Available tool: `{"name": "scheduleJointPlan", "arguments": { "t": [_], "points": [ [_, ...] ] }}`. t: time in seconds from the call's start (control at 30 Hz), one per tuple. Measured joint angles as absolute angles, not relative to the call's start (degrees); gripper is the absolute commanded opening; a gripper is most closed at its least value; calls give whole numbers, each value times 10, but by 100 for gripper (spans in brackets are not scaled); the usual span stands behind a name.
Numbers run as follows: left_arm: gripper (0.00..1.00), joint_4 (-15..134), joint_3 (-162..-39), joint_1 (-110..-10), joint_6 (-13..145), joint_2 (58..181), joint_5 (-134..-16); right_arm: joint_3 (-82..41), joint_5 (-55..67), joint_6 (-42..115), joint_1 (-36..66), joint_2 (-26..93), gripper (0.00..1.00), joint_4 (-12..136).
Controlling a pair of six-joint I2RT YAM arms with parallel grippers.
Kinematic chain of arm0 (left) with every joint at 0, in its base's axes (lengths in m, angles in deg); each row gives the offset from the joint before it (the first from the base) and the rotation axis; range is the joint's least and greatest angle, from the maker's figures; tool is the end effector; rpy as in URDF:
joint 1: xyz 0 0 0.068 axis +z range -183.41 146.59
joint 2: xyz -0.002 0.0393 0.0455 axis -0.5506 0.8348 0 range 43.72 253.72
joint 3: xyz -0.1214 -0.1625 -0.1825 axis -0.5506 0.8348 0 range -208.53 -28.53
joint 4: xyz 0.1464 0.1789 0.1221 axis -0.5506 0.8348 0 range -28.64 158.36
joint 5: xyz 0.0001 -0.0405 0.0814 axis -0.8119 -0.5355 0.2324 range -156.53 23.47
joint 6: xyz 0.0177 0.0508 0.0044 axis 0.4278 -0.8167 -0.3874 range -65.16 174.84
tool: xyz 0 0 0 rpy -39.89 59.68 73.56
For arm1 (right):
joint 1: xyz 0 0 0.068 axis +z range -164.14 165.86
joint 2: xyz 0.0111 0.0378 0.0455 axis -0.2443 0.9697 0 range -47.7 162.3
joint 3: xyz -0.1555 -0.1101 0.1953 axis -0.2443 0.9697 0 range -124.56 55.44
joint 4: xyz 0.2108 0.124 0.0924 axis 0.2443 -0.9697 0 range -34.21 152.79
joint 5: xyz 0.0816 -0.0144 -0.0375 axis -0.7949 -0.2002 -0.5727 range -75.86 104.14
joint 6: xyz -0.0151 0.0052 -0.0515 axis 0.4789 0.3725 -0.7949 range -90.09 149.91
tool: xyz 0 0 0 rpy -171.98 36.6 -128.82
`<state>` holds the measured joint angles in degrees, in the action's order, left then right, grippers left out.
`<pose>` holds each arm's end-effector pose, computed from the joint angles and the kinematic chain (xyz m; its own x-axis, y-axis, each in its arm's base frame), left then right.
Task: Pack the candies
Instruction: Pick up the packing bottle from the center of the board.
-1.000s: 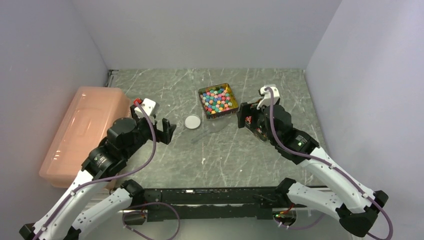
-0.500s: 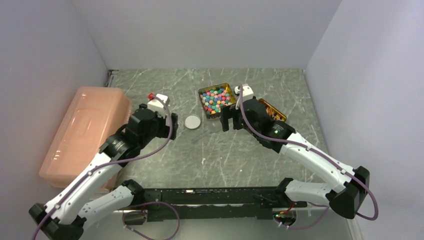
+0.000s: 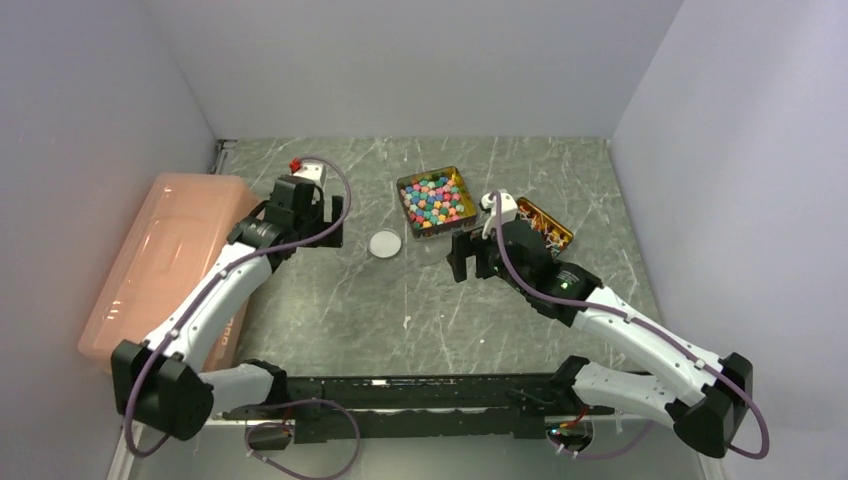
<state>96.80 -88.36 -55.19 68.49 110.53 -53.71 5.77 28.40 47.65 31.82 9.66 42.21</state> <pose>0.2320 -0.0843 0.3126 -0.6581 0.0151 -0.7528 0.0561 0.9980 -0.0290 0.1621 0.1550 0.3111 -0.4800 -0.0717 -0.8743 -0.4196 0.8940 0.1571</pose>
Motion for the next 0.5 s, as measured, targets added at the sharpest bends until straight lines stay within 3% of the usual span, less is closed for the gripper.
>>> {"name": "scheduleJointPlan", "arguments": {
  "t": [0.17,0.37,0.5],
  "points": [
    [97,971,-904,-512,687,1177,-578,80,284,477,318,60,98,422],
    [73,987,-943,-489,693,1258,-604,103,283,477,318,32,98,419],
    [64,992,-974,-483,693,1313,-617,108,279,478,318,19,98,418]
  ]
}}
